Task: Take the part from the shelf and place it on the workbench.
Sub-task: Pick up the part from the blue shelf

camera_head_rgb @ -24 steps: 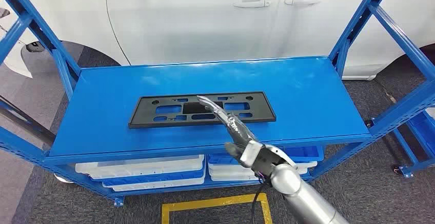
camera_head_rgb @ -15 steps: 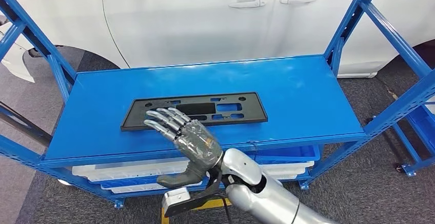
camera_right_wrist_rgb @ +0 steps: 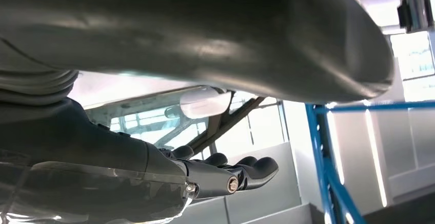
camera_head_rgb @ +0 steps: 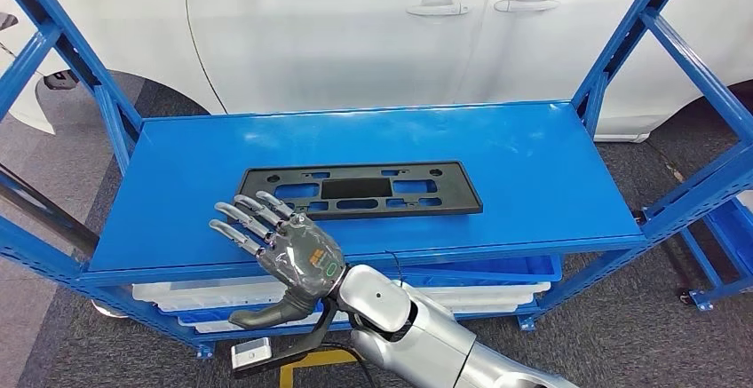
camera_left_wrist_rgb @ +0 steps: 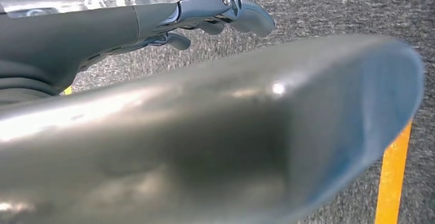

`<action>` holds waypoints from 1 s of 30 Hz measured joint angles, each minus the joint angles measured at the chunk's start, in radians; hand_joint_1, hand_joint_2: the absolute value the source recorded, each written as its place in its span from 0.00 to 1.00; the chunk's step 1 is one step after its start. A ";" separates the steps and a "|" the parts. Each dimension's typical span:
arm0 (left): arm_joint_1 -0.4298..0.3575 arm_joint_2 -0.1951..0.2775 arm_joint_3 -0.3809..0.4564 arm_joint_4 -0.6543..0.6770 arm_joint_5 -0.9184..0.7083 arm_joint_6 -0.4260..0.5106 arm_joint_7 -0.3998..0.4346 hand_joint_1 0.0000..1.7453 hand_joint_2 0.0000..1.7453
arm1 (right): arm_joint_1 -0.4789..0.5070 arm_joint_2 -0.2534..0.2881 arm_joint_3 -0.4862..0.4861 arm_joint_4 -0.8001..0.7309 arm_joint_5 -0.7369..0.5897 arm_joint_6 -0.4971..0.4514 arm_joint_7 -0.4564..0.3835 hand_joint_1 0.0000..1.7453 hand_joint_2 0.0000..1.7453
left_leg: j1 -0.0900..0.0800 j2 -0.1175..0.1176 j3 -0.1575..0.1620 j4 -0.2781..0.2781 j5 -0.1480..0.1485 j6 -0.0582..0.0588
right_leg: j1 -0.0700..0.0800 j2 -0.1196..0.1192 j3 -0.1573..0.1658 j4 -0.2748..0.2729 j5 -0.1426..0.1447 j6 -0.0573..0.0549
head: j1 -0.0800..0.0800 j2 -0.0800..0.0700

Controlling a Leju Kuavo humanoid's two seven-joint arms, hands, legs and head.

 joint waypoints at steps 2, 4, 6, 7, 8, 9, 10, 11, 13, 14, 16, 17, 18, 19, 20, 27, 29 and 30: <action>0.000 0.000 -0.005 0.000 0.000 0.000 0.000 0.00 0.00 | -0.013 0.023 0.008 0.034 0.018 0.005 0.015 0.00 0.00 | -0.001 -0.001 0.001 0.000 0.000 -0.001 | 0.000 0.000 0.031 -0.070 0.053 -0.006 | 0.000 0.000; -0.002 0.000 -0.011 0.000 0.000 0.000 -0.001 0.00 0.00 | -0.035 0.051 0.014 0.073 0.036 0.004 0.033 0.00 0.00 | -0.003 -0.001 0.003 0.001 -0.001 -0.004 | 0.005 -0.001 0.102 -0.219 0.116 -0.019 | -0.001 0.000; -0.003 0.000 -0.018 0.000 0.000 0.001 -0.002 0.00 0.00 | -0.061 0.079 0.017 0.125 0.057 -0.006 0.054 0.00 0.00 | -0.005 -0.001 0.002 0.001 -0.001 -0.014 | 0.011 -0.001 0.136 -0.293 0.136 -0.028 | -0.001 0.000; -0.003 -0.001 -0.021 0.000 0.000 0.001 -0.001 0.00 0.00 | -0.074 0.091 0.018 0.154 0.067 -0.012 0.068 0.00 0.00 | -0.005 -0.001 0.002 -0.001 0.000 -0.020 | 0.013 -0.001 0.136 -0.296 0.135 -0.031 | -0.001 0.000; -0.004 0.000 -0.024 0.000 0.000 0.002 -0.001 0.00 0.00 | -0.087 0.101 0.019 0.182 0.076 -0.017 0.084 0.00 0.00 | -0.005 0.000 0.004 -0.003 0.001 -0.027 | 0.012 -0.001 0.136 -0.300 0.138 -0.035 | -0.001 0.000; -0.004 0.000 -0.026 0.000 0.000 0.002 0.000 0.00 0.00 | -0.100 0.109 0.021 0.208 0.081 -0.021 0.100 0.00 0.00 | -0.004 0.000 0.004 -0.002 -0.001 -0.032 | 0.009 -0.001 0.139 -0.307 0.142 -0.039 | -0.001 0.000; -0.004 0.000 -0.028 0.000 0.000 0.002 0.000 0.00 0.00 | -0.114 0.116 0.024 0.230 0.083 -0.024 0.117 0.00 0.00 | -0.004 0.000 -0.002 0.012 -0.013 -0.035 | 0.006 -0.002 0.143 -0.314 0.147 -0.045 | -0.001 0.000; -0.004 0.001 -0.031 0.000 0.000 0.002 0.000 0.00 0.00 | -0.129 0.123 0.027 0.252 0.084 -0.027 0.136 0.00 0.00 | -0.004 0.001 -0.018 0.048 -0.035 -0.039 | 0.003 -0.003 0.146 -0.321 0.151 -0.049 | -0.003 0.000; -0.004 0.003 -0.037 0.000 0.000 0.004 0.000 0.00 0.00 | -0.159 0.133 0.038 0.299 0.084 -0.036 0.189 0.00 0.00 | -0.002 0.001 -0.076 0.175 -0.100 -0.045 | 0.003 -0.004 0.146 -0.324 0.153 -0.053 | -0.004 0.000; -0.003 0.005 -0.041 0.000 0.000 0.005 0.000 0.00 0.00 | -0.173 0.134 0.043 0.325 0.084 -0.039 0.219 0.00 0.00 | -0.001 0.001 -0.107 0.238 -0.123 -0.048 | 0.004 -0.004 0.145 -0.323 0.153 -0.053 | -0.004 0.000; -0.001 0.007 -0.047 0.000 0.000 0.007 0.001 0.00 0.00 | -0.200 0.135 0.050 0.375 0.078 -0.043 0.268 0.00 0.00 | 0.002 0.001 -0.125 0.271 -0.115 -0.053 | 0.004 -0.004 0.144 -0.319 0.151 -0.052 | -0.004 0.000; -0.001 0.009 -0.049 0.000 0.000 0.008 0.001 0.00 0.00 | -0.214 0.135 0.052 0.398 0.073 -0.042 0.285 0.00 0.00 | 0.005 0.001 -0.103 0.226 -0.084 -0.055 | 0.003 -0.004 0.144 -0.315 0.149 -0.050 | -0.004 0.000; -0.001 0.010 -0.051 0.000 0.000 0.009 0.001 0.00 0.00 | -0.230 0.135 0.052 0.420 0.068 -0.041 0.299 0.00 0.00 | 0.008 0.002 -0.069 0.155 -0.048 -0.056 | 0.002 -0.003 0.144 -0.308 0.145 -0.046 | -0.005 0.000; -0.002 0.011 -0.054 0.000 0.000 0.009 0.000 0.00 0.00 | -0.244 0.136 0.053 0.439 0.064 -0.039 0.310 0.00 0.00 | 0.010 0.002 -0.037 0.090 -0.023 -0.057 | 0.002 -0.002 0.142 -0.303 0.141 -0.042 | -0.005 0.000; -0.003 0.011 -0.056 0.000 0.000 0.009 0.000 0.00 0.00 | -0.254 0.136 0.053 0.452 0.062 -0.037 0.318 0.00 0.00 | 0.011 0.002 -0.013 0.044 -0.010 -0.057 | 0.003 -0.002 0.141 -0.298 0.137 -0.038 | -0.006 0.000; -0.005 0.012 -0.060 0.000 0.000 0.009 0.000 0.00 0.00 | -0.271 0.137 0.054 0.478 0.058 -0.033 0.328 0.00 0.00 | 0.008 0.000 -0.003 0.019 -0.013 -0.051 | 0.008 -0.001 0.136 -0.291 0.134 -0.032 | -0.007 0.000; -0.005 0.013 -0.066 0.000 0.000 0.009 -0.002 0.00 0.00 | -0.288 0.138 0.054 0.514 0.056 -0.026 0.337 0.00 0.00 | 0.007 -0.002 -0.006 0.017 -0.008 -0.034 | 0.008 0.000 0.128 -0.278 0.127 -0.022 | -0.005 0.000; -0.005 0.013 -0.071 0.000 0.000 0.007 -0.004 0.00 0.00 | -0.298 0.138 0.055 0.551 0.058 -0.024 0.345 0.00 0.00 | 0.007 -0.003 -0.008 0.016 -0.005 -0.022 | 0.006 0.001 0.092 -0.205 0.093 -0.014 | -0.003 0.000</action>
